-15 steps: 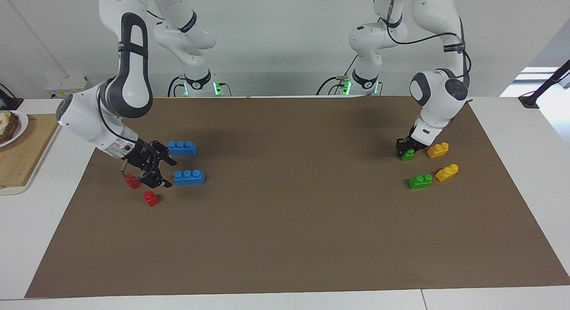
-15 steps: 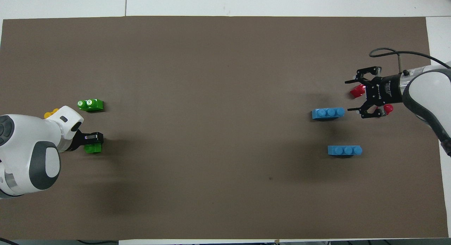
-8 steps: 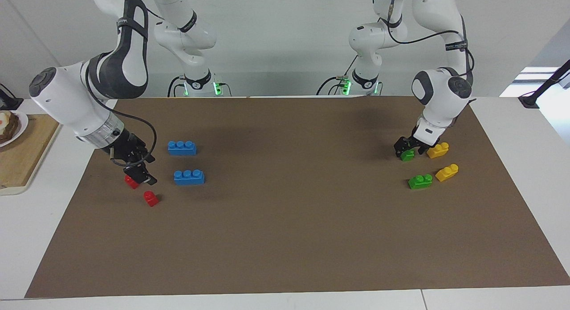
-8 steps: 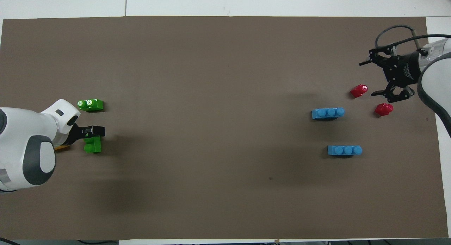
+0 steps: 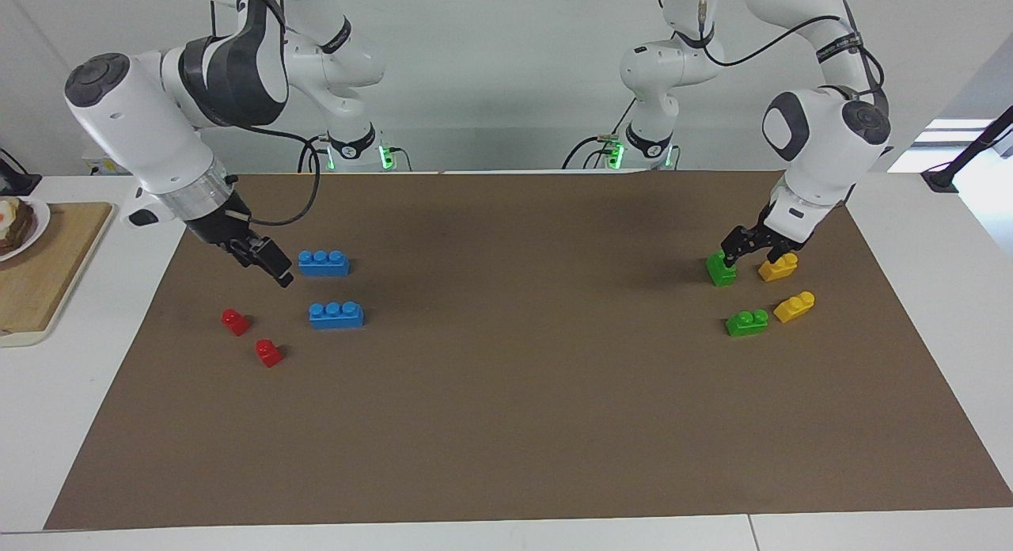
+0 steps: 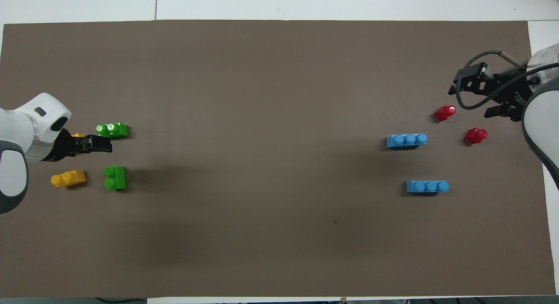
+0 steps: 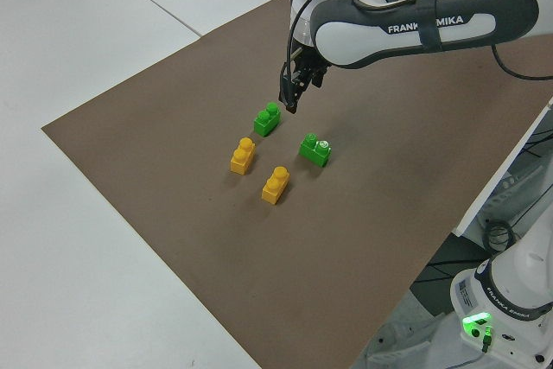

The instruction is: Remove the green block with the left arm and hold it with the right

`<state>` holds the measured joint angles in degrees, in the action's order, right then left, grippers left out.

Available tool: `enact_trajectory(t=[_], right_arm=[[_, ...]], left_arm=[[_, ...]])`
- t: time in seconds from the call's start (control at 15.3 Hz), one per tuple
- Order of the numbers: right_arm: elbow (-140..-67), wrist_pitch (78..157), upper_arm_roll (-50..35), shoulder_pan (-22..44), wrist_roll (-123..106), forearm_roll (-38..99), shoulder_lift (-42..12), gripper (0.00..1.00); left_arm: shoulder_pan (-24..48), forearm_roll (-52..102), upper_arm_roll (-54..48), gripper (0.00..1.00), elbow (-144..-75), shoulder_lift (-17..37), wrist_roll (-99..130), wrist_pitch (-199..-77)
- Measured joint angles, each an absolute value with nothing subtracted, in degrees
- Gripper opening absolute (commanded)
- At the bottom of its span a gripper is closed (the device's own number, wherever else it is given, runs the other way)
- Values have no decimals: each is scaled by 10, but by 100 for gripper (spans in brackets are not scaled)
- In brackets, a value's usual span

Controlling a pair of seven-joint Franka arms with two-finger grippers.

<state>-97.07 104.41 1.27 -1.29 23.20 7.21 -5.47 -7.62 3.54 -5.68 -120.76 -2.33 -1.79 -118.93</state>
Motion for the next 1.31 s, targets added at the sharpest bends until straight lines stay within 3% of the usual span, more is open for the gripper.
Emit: enact_trajectory(t=[0.59,0.79,1.05,1.31], right_arm=[[-971,980,14,-13,13,26,-12,100],[-972,954,13,-11,-1,26,9,100],[-979,934,10,-5,-3,26,27,100],[-980,946,11,-2,-10,25,27,100]], left_arm=[[-78,35,-54,100,-1121,-55,-18,-1068],[-78,35,-53,100,-1091,-42,-18,-1039],[-77,32,-54,100,-1000,-1,-18,-972],[-59,30,-45,100,-985,8,-12,-951]])
